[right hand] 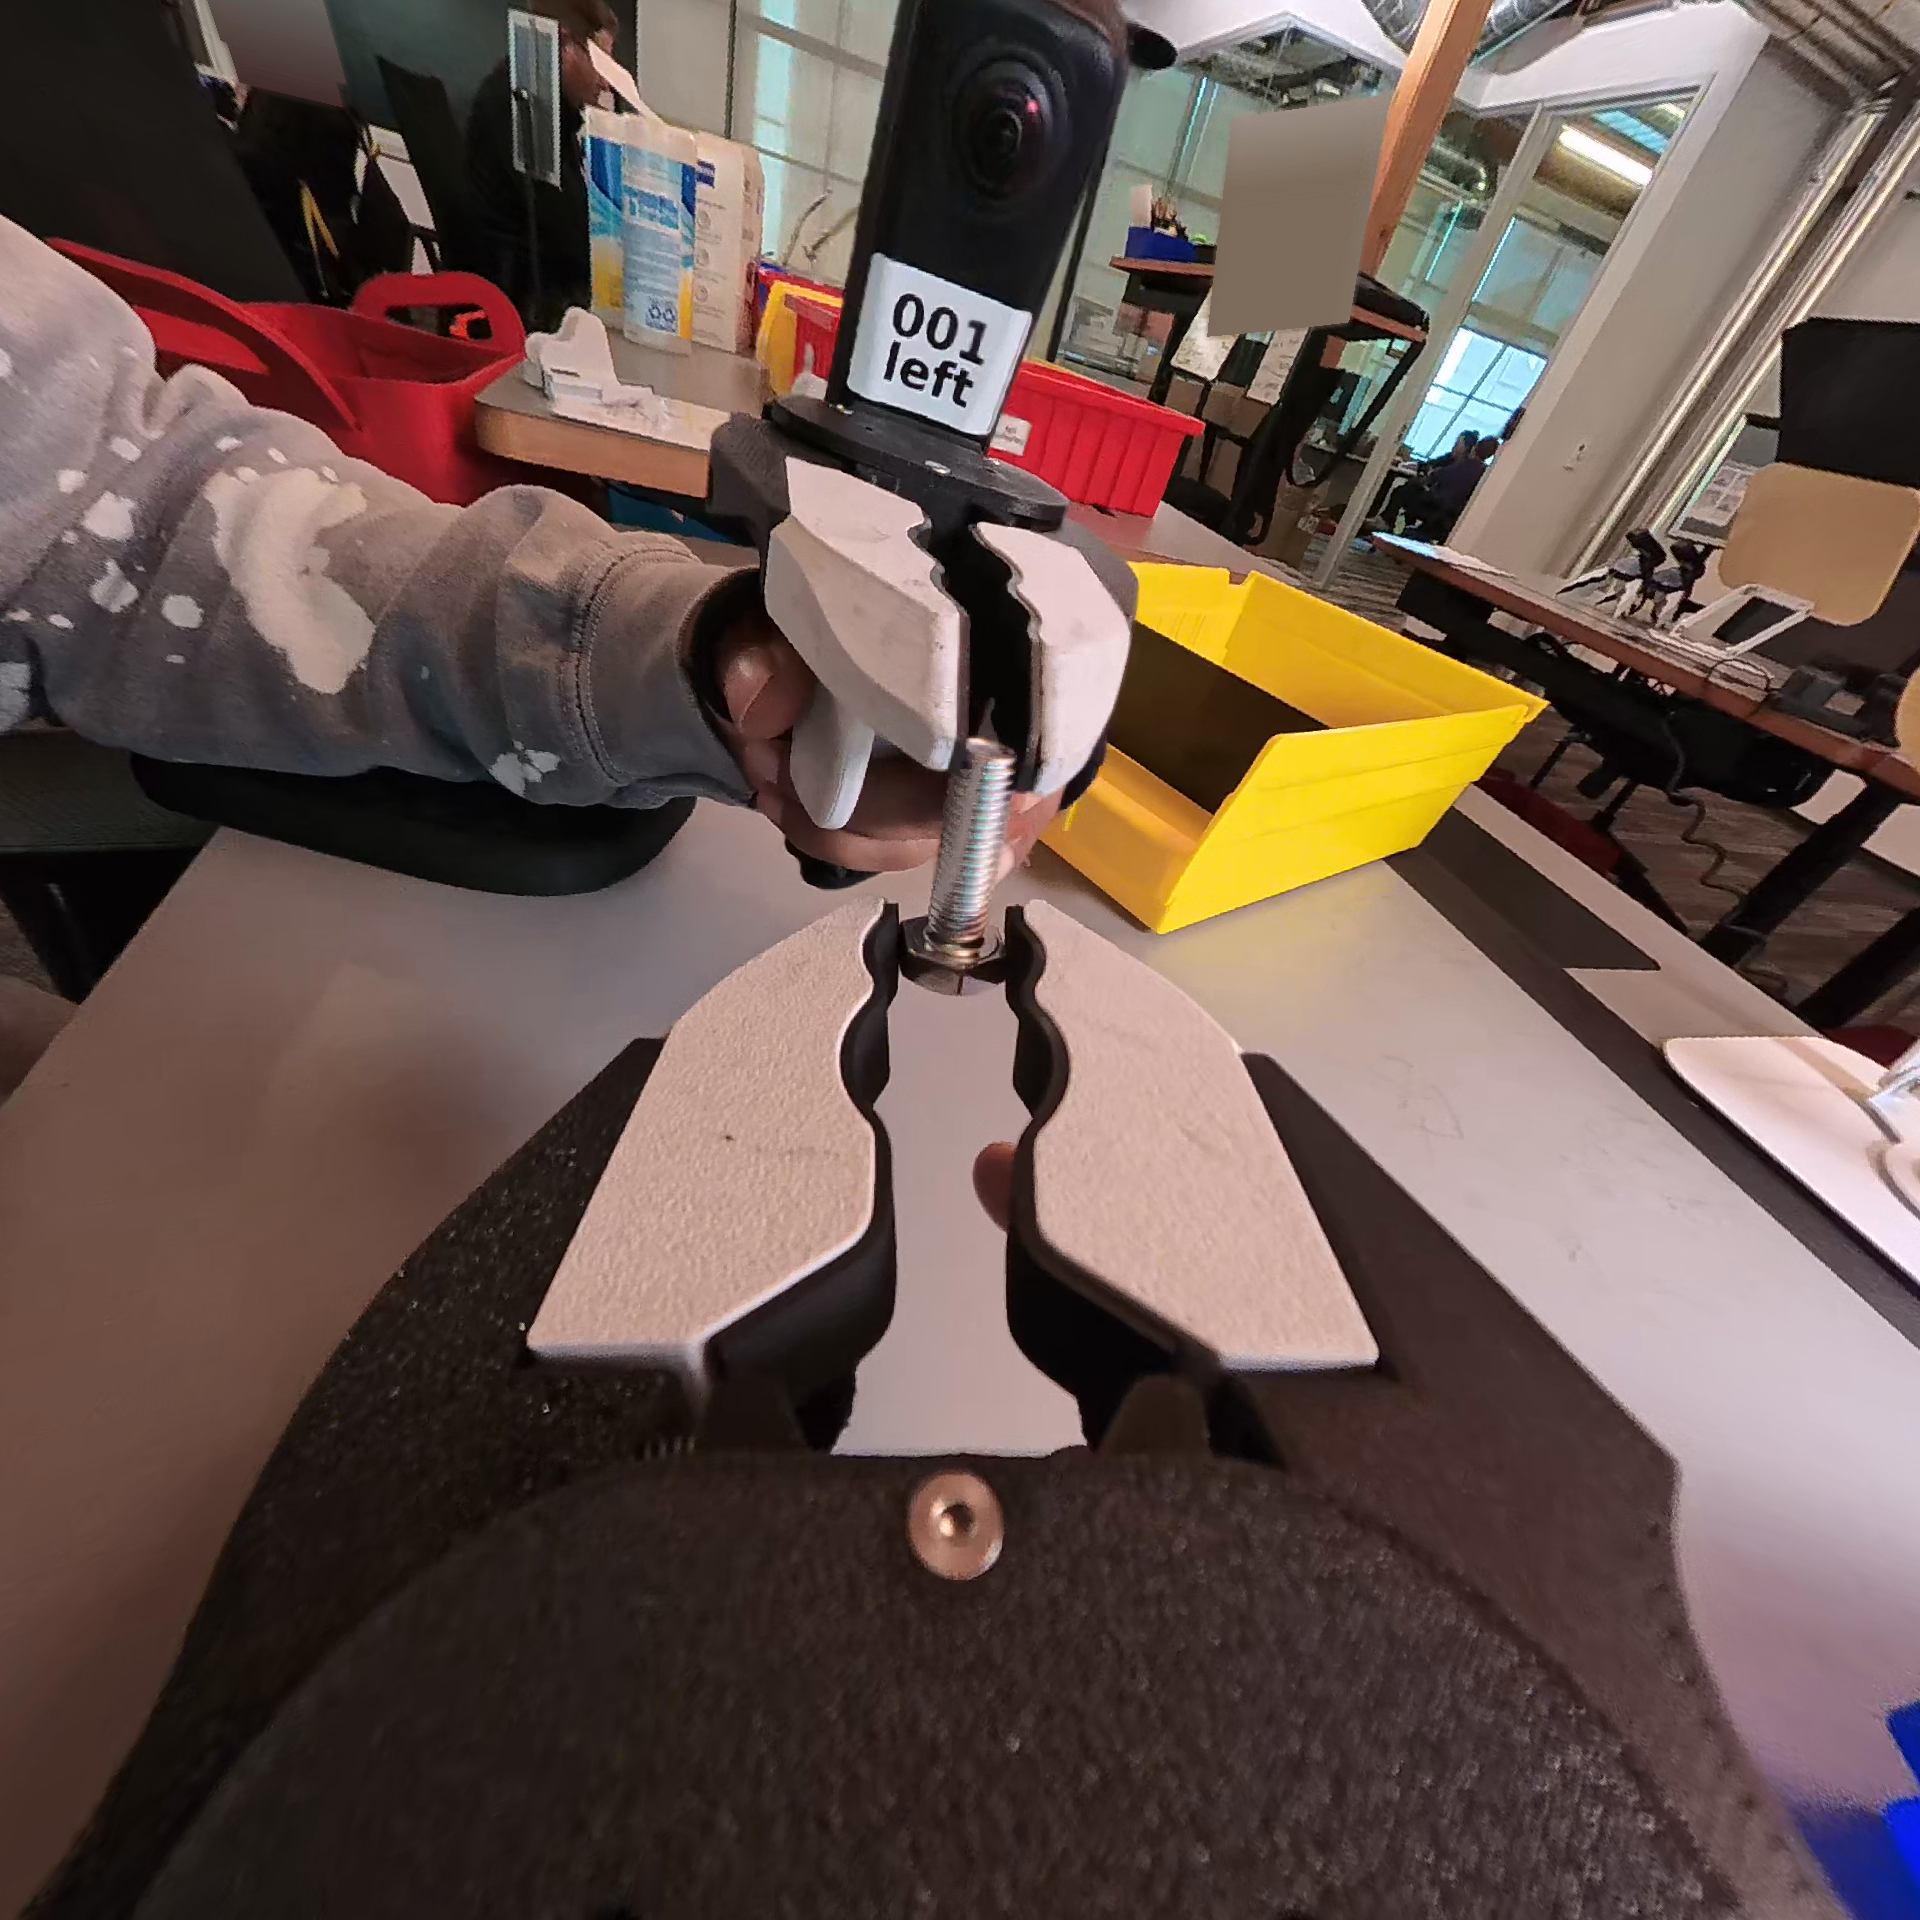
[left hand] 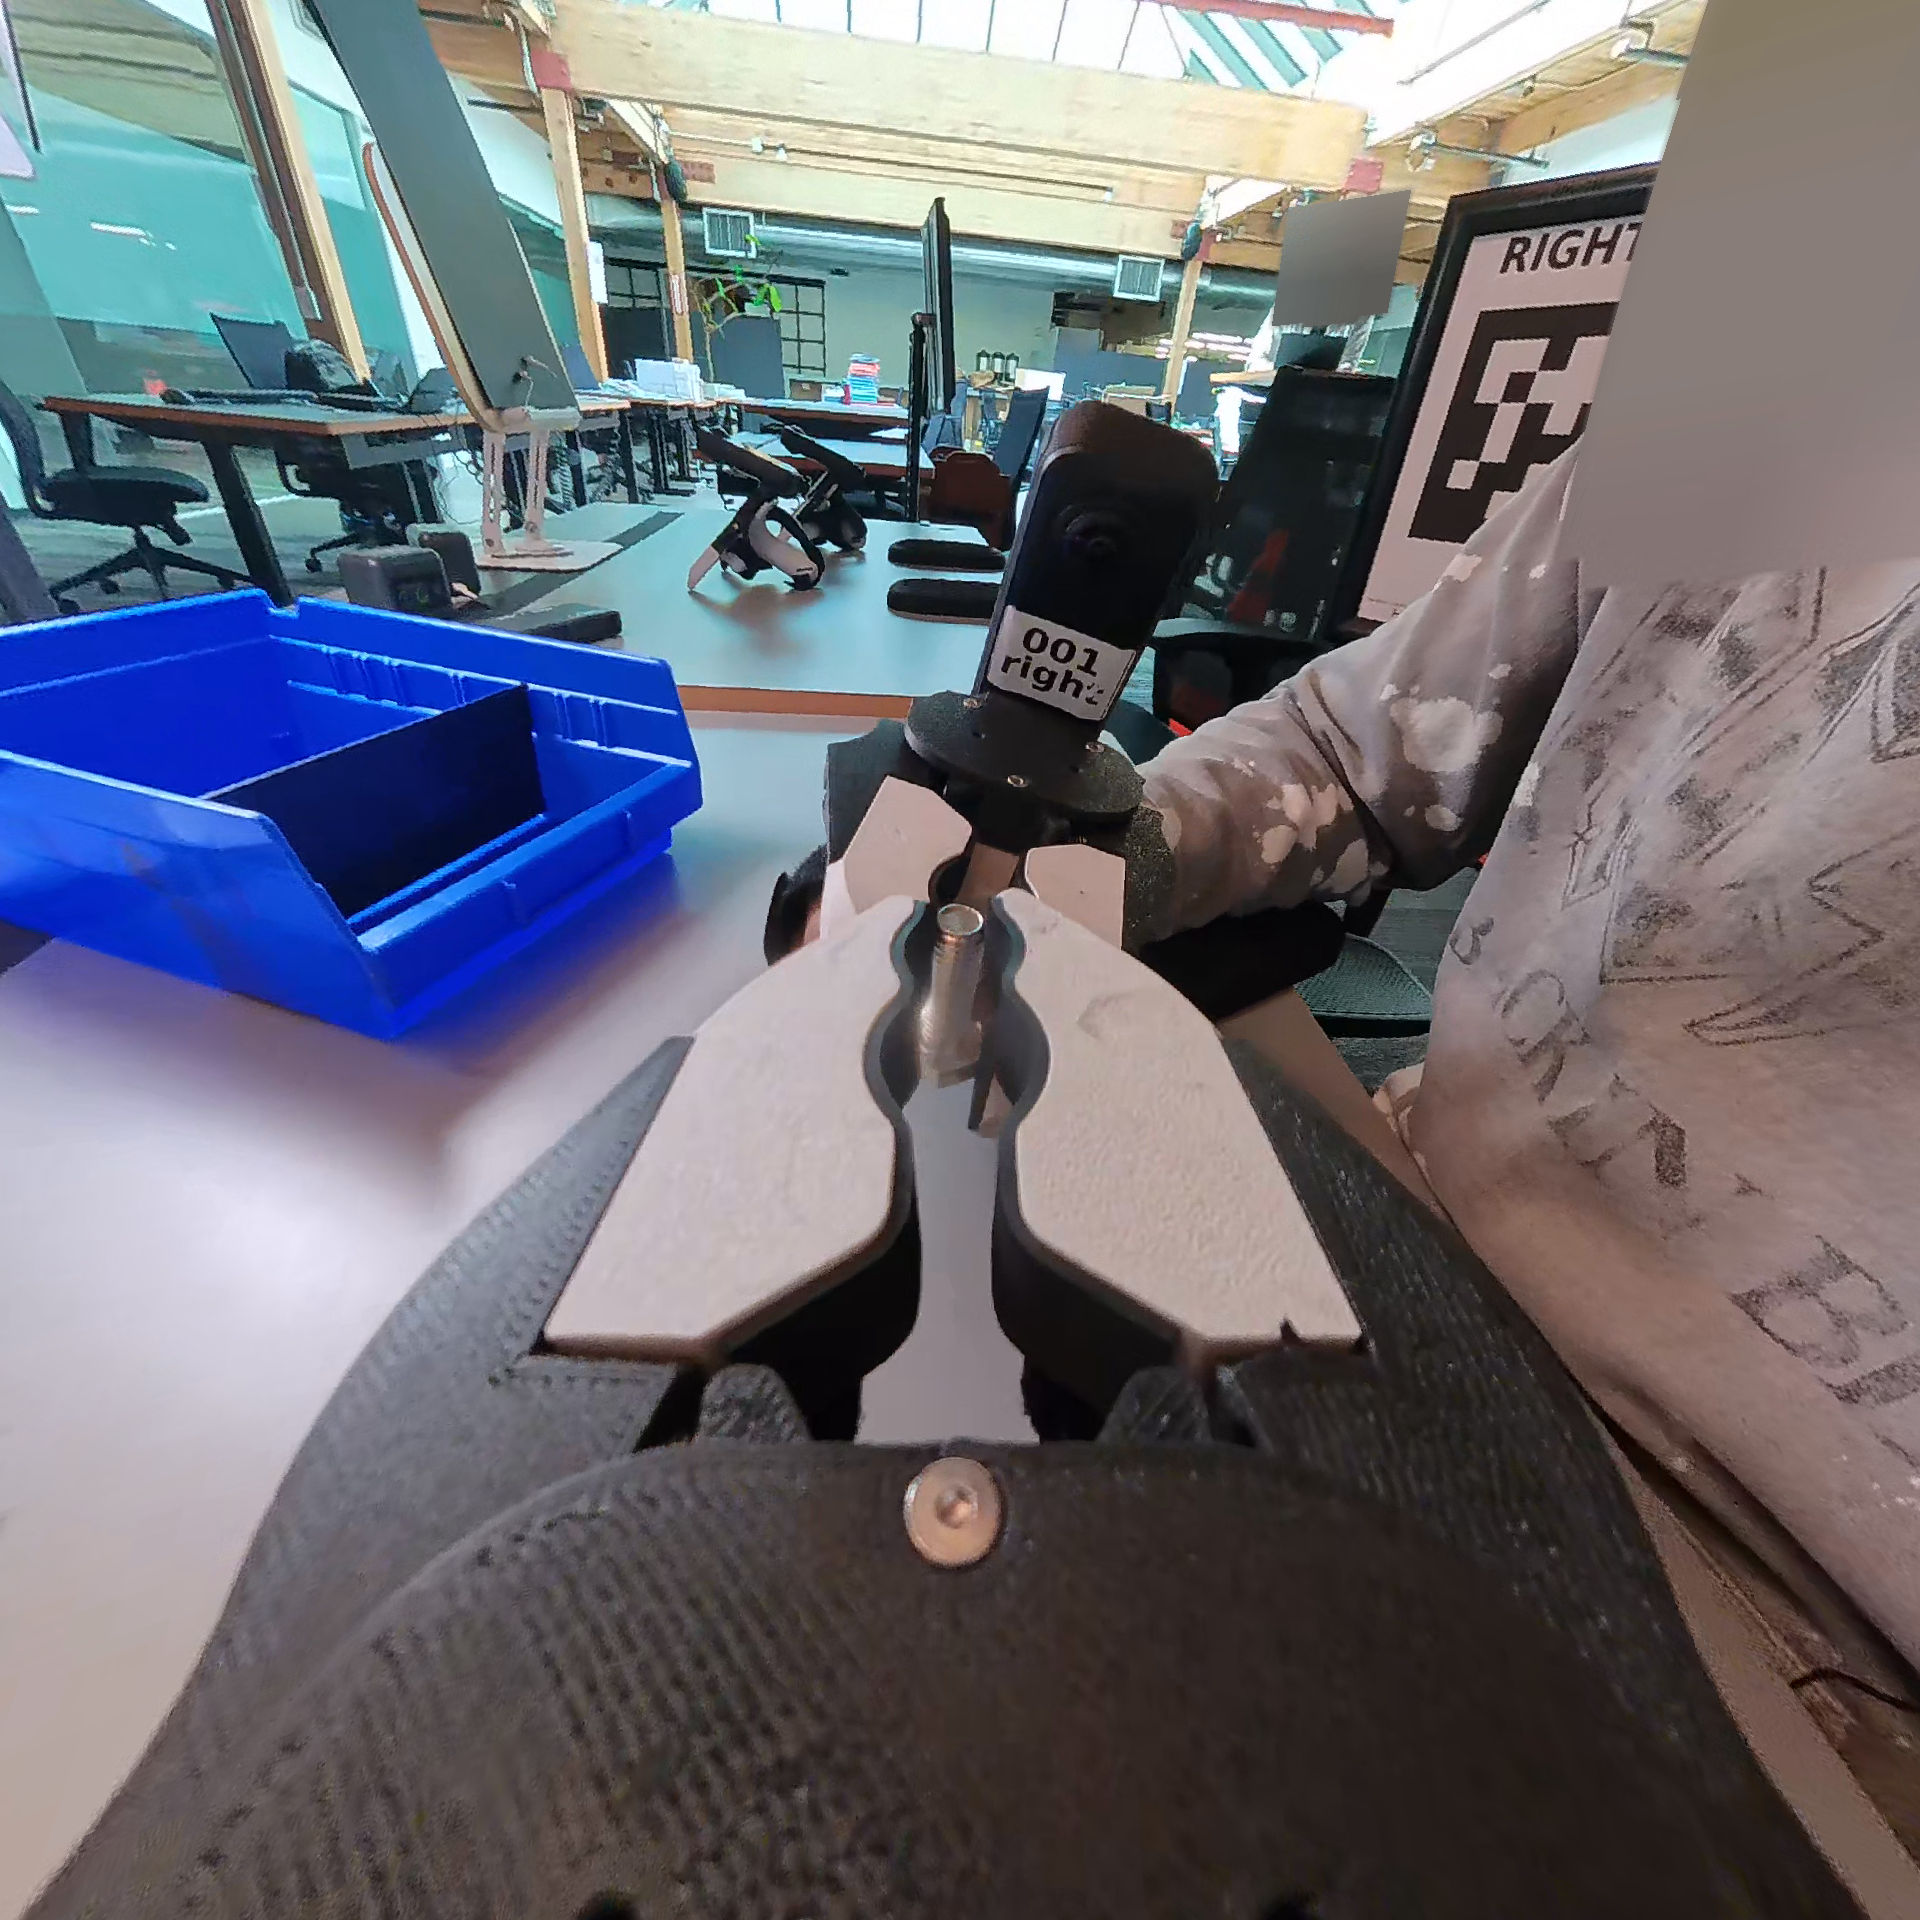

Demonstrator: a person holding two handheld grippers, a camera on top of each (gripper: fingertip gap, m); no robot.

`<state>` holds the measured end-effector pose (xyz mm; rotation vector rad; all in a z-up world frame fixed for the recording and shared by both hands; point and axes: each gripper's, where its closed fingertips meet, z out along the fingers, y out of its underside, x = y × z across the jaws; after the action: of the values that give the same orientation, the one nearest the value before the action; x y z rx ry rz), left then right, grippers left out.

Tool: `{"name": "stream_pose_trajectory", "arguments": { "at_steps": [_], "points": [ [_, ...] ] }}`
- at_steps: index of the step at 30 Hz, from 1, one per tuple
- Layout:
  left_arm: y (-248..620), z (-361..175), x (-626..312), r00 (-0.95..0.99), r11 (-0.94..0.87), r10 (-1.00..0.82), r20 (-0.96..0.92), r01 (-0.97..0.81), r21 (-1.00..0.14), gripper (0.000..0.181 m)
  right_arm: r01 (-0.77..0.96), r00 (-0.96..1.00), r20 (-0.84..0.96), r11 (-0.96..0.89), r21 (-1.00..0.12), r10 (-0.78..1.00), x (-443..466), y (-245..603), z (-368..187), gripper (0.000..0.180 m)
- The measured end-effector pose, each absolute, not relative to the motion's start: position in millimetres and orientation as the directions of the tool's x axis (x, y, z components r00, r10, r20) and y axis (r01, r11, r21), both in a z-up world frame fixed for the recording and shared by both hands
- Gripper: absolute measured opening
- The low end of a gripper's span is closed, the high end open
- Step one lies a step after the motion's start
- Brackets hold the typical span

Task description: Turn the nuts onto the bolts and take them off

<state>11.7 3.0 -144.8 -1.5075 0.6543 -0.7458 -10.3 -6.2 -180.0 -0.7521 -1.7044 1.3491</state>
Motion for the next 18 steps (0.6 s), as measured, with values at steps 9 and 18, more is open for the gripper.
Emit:
{"name": "stream_pose_trajectory", "arguments": {
  "at_steps": [9,18],
  "points": [
    [-0.4,-143.6,10.2,0.671,0.021,-0.736,-0.086,-0.104,-0.994,0.01,-0.038,-0.53,0.187,0.198,-0.98,0.827,-6.4,-11.0,-177.9,0.019],
    [-3.0,-139.6,9.5,0.672,0.047,-0.732,-0.114,-0.116,-0.992,0.013,-0.075,-0.548,0.189,0.178,-0.981,0.815,-2.7,-13.6,-172.3,0.019]
  ]
}}
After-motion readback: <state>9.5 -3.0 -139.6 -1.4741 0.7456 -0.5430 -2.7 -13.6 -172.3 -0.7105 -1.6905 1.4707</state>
